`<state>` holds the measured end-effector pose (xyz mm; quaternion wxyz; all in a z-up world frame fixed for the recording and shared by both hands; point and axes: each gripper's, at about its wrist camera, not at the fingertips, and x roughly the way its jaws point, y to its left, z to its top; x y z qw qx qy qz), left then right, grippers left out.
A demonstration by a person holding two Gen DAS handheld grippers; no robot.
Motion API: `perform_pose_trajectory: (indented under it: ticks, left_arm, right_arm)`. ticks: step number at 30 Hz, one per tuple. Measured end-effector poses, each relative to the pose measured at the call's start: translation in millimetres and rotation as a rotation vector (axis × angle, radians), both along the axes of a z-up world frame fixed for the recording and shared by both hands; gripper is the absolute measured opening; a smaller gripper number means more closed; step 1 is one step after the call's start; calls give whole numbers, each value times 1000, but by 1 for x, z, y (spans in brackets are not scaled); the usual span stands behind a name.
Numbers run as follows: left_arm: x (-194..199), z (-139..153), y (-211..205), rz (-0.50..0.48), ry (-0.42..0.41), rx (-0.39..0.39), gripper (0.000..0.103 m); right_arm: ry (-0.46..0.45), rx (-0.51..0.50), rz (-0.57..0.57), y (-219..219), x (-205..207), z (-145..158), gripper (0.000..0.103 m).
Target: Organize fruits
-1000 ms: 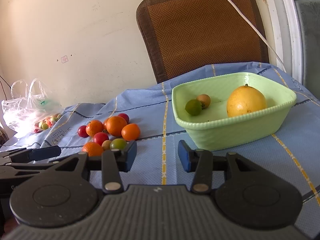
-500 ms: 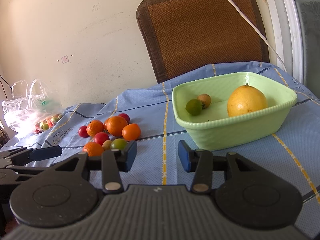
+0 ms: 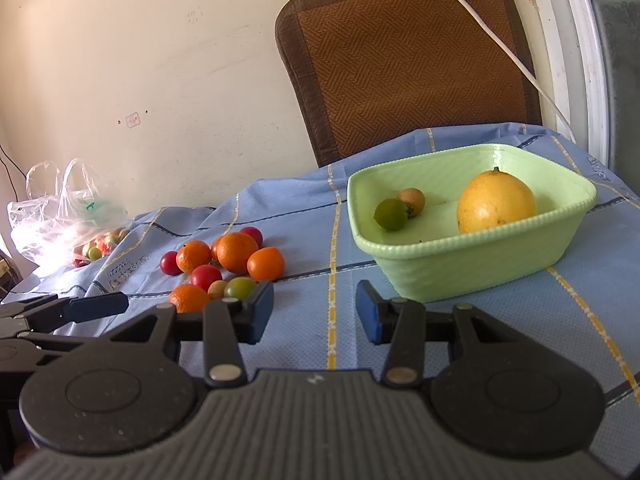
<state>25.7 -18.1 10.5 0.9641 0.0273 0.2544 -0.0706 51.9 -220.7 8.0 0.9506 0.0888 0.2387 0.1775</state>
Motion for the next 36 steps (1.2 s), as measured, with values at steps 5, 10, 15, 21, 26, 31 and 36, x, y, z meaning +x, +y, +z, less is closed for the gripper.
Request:
perform_pose_trajectory:
  ticks: [5,10,15,21,26,31,36]
  left_arm:
    - [10,-2,2,13,40,-17,79]
    - [25,-5,2,4,80,-47,59]
    - [30,-7,1,-35,103,-70,37]
    - [9,-7,17,-23,116,-98,37]
    - [-3,-6,29,1,112,-110,37]
    - [-1,-6,29,-4,109,-114,37]
    - [-4,-6,27,-36,108,-127,37]
  right_arm:
    - [-1,3,3,0,0,0,48]
    - [1,2,11,-1,1,0,48]
    - [18,-25,33,5,5,0,48]
    - [34,-56,149,27,18,7,48]
    - [43,-136,218,52,32,5,48]
    - [87,-184,226,64,46,-7,32]
    - [85,-153,216,47,22,-5,28]
